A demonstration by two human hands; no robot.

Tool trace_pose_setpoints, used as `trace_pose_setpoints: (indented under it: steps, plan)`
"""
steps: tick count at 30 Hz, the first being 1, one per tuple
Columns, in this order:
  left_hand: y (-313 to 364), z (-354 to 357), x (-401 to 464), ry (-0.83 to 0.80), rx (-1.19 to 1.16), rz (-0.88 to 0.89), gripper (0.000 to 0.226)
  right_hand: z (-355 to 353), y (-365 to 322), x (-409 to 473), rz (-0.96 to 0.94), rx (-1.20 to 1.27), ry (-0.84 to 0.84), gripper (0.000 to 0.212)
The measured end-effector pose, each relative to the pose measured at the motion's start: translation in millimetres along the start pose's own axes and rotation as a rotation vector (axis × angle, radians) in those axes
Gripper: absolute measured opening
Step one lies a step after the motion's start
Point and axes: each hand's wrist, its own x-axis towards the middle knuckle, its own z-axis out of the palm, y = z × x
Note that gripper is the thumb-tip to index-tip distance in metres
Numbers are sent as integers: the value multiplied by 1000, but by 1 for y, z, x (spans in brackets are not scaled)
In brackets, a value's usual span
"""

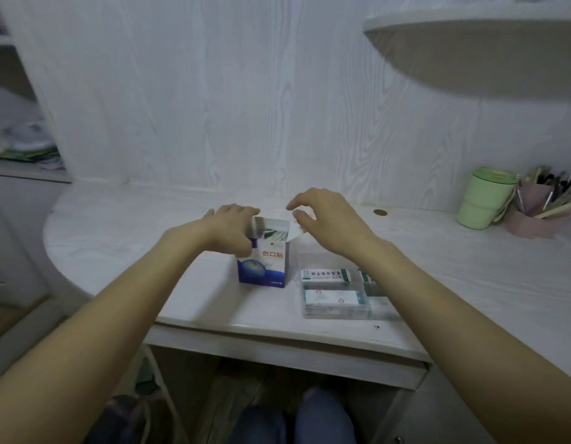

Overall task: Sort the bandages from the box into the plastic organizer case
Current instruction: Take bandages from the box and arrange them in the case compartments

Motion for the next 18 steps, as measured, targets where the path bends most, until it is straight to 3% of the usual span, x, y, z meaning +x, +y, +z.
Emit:
trace_pose_setpoints:
  steps: [2,7,10,13,18]
  plan:
    - [-10,1,6,-34,23,13,89,6,-6,6,13,-42,-69,26]
    - [-26,8,-3,131,-70,191,90,19,-6,9,47,-120,-90,25]
    - [-34,21,-23,289,-156,280,85,19,-6,3,-47,-129,-36,19]
    - [-35,34,-39,434,-124,336,81,19,-14,-3,-175,-236,-106,16]
    - [-31,40,-46,488,-74,341,82,23,-26,-6,-309,-473,-184,23]
